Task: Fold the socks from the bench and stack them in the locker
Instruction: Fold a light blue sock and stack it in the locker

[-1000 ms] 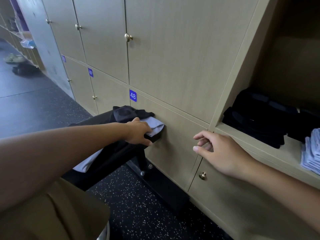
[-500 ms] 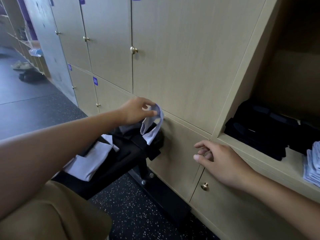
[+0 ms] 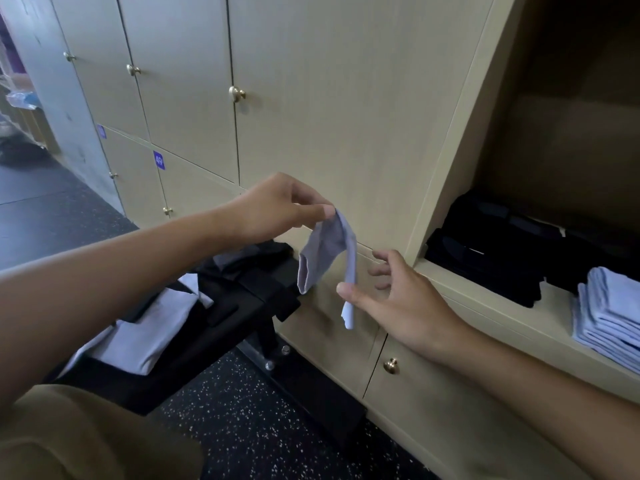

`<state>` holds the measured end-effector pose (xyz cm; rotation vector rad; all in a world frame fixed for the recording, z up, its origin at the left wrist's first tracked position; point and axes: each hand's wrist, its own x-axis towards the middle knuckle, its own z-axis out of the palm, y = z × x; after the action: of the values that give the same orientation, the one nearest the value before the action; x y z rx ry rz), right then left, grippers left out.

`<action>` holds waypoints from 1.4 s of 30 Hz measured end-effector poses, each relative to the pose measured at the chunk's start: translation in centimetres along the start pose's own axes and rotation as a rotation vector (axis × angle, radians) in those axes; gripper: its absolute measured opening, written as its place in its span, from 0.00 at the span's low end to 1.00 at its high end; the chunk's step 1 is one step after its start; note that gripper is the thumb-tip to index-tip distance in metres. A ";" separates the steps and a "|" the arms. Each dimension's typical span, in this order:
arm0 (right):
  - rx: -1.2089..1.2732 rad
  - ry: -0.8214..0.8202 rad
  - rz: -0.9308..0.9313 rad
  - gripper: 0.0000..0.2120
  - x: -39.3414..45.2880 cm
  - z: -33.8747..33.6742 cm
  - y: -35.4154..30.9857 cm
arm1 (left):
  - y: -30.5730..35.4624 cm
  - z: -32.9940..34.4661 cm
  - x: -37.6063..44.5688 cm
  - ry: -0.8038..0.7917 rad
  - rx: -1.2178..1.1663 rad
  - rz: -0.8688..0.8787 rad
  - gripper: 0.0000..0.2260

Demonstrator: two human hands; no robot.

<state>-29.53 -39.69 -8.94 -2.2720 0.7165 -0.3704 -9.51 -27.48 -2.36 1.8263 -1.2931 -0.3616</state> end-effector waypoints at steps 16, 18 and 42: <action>-0.027 0.344 -0.035 0.04 0.3 -5.3 0.7 | 0.2 3.0 -0.1 0.122 0.048 -0.093 0.16; -0.024 0.381 -0.072 0.06 0.1 -6.3 0.6 | 0.1 3.5 0.0 0.129 0.092 -0.087 0.15; 0.286 0.259 0.177 0.15 -1.9 -10.5 4.3 | -2.1 4.5 -0.4 -0.239 0.276 -0.249 0.19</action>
<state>-37.46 -46.89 -4.68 -1.8950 0.9249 -0.6462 -11.27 -28.98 -6.76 2.2425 -1.3286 -0.5731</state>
